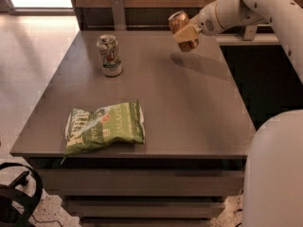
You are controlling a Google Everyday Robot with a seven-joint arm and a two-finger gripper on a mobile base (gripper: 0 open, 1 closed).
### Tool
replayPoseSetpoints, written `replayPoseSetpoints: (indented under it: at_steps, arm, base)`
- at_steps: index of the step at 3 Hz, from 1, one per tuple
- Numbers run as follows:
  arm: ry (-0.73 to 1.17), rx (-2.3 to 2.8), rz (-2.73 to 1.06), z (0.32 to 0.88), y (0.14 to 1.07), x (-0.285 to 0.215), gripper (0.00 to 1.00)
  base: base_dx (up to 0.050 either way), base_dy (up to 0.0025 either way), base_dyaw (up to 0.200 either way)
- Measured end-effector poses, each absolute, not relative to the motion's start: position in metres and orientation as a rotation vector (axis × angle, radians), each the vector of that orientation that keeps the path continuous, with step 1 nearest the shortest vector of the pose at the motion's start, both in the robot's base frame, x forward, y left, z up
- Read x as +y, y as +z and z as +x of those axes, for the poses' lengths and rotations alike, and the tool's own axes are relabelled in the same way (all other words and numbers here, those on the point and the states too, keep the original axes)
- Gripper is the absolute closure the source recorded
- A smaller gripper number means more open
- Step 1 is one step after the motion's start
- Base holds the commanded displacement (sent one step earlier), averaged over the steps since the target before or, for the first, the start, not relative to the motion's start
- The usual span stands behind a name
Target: Knock orange can over
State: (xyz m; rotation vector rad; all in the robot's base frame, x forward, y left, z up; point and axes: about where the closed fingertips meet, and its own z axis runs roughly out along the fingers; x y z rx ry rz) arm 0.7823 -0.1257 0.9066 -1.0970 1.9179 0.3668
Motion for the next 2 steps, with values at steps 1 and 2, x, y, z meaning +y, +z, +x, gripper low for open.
replayPoseSetpoints:
  at_steps: [1,2]
  arm:
    - [0.262,1.973,-1.171,0.7736,0.9070,-0.1311,1.00]
    - [0.168,2.023,-1.257,0.7638,0.9039,-0.1301,1.00]
  base:
    - [0.000,0.00000,0.000]
    - [0.000,0.00000,0.000]
